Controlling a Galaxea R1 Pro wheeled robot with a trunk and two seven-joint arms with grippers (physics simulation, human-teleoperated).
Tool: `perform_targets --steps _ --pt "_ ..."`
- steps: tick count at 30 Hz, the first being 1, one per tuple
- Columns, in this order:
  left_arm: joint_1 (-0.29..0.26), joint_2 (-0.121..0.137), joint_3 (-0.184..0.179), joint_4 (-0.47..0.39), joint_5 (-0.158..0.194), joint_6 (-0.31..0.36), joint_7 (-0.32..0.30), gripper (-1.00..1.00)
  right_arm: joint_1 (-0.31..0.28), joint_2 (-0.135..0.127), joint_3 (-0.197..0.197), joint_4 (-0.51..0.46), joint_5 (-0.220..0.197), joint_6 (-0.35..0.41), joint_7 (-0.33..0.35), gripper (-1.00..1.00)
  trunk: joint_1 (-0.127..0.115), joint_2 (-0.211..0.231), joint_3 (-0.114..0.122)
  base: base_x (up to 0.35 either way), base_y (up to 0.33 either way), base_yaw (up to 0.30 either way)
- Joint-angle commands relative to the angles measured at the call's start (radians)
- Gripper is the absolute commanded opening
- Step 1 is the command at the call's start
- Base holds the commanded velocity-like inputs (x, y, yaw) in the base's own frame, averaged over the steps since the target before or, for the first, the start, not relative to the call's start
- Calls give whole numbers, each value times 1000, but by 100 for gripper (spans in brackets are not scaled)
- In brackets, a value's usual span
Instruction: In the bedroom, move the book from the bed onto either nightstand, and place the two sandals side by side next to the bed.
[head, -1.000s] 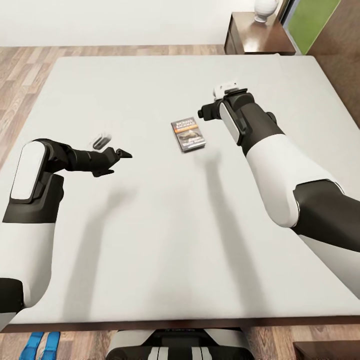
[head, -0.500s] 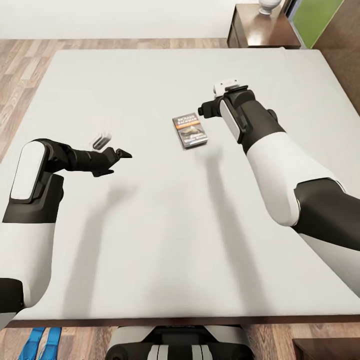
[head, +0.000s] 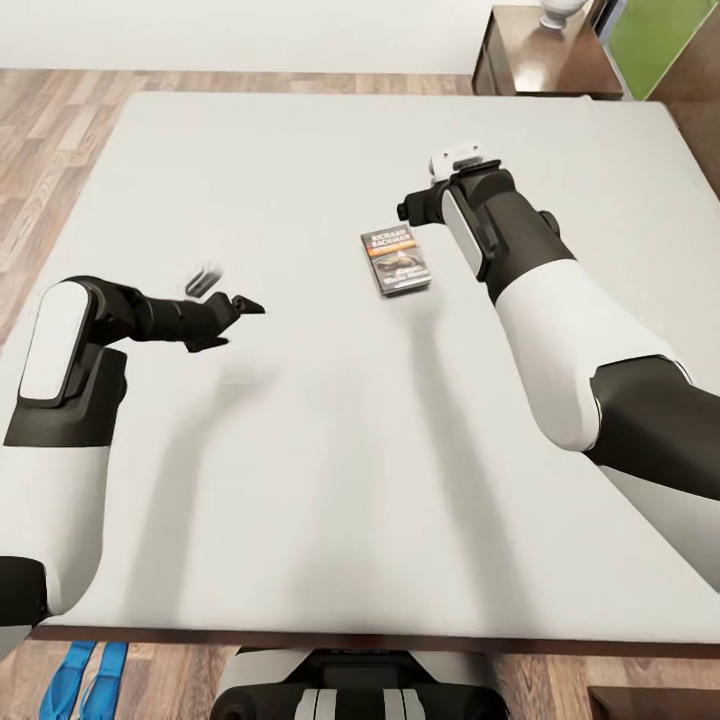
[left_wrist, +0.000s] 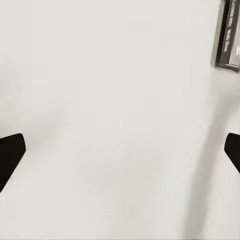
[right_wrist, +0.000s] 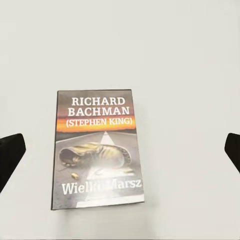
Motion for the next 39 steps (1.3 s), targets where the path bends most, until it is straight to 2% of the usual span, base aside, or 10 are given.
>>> perform_targets --steps 1,5,13,19,27,32,37,39 --pt "0 1 -2 -9 7 -1 10 100 0 0 2 -2 6 6 0 100 0 0 -1 0 0 182" --pt "6 6 -3 -33 4 -9 10 100 0 0 2 -5 7 6 1 100 0 0 -1 0 0 107" --pt "25 54 -8 -88 12 -60 16 100 -1 0 2 -6 7 8 4 100 0 0 -1 0 0 39" --pt "47 70 -9 -124 13 -74 18 100 0 0 1 -7 7 8 5 100 0 0 -2 0 0 10" --pt "58 68 -11 -147 14 -92 42 100 -1 0 -2 -7 7 8 5 100 0 0 -2 0 0 2" --pt "82 65 -36 -157 10 -121 61 100 -2 0 -3 -17 6 16 2 100 0 0 -2 0 0 -78" --pt "74 67 -61 -153 7 -83 60 100 -3 0 -3 -23 6 31 1 100 0 0 -2 0 0 -83" --pt "64 66 -67 -149 4 -47 62 100 -2 0 -3 -24 7 36 2 100 0 0 -2 0 0 -44"
